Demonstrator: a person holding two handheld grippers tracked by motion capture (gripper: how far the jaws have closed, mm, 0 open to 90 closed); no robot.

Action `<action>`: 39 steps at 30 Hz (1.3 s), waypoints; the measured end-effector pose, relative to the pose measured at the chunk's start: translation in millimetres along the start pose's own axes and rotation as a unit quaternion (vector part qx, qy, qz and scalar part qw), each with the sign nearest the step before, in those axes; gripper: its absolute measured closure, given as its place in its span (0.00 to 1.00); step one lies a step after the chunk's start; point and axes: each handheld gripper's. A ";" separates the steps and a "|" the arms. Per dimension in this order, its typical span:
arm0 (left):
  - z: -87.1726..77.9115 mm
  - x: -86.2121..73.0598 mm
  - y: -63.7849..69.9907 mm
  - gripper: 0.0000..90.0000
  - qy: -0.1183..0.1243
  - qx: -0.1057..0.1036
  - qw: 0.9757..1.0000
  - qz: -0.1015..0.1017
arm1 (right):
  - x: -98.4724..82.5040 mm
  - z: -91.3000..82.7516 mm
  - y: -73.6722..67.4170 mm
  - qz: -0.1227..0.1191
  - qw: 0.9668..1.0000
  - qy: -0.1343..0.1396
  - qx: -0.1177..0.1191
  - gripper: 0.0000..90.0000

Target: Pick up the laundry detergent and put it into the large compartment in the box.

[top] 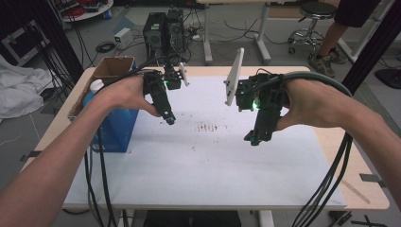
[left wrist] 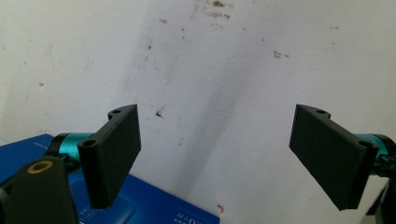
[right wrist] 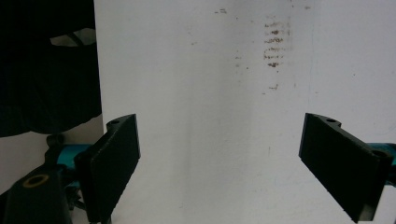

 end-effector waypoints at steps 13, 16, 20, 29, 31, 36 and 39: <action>13.2 1.4 3.1 0.19 -0.010 -0.010 1.000 0.015 | 2.3 3.1 2.4 -0.003 1.000 -0.001 0.003 0.13; 15.1 2.5 4.4 0.18 -0.010 -0.011 1.000 0.018 | 2.2 2.9 2.2 -0.005 1.000 0.000 0.004 0.13; 16.9 3.8 5.5 0.18 -0.012 -0.013 1.000 0.020 | 1.4 2.0 1.4 -0.004 1.000 0.000 0.002 0.13; 18.9 5.0 6.8 0.19 -0.014 -0.018 0.999 0.023 | -0.3 1.2 0.9 -0.004 1.000 0.001 0.001 0.13; 19.0 5.1 6.8 0.19 -0.016 -0.018 0.999 0.024 | 0.0 1.3 0.9 -0.004 1.000 0.001 0.001 0.13; 18.9 5.3 7.4 0.19 -0.014 -0.019 0.999 0.026 | 1.4 2.1 0.7 -0.005 1.000 -0.001 0.001 0.13; 19.3 6.0 8.2 0.19 -0.014 -0.019 0.999 0.024 | 2.3 2.3 1.2 -0.007 1.000 0.001 0.003 0.13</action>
Point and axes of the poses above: each handheld gripper's, and its own axes: z roughly forward along the jaws, x roughly out of its top, y roughly to its right, and after that the axes turned 4 degrees about y, right-handed
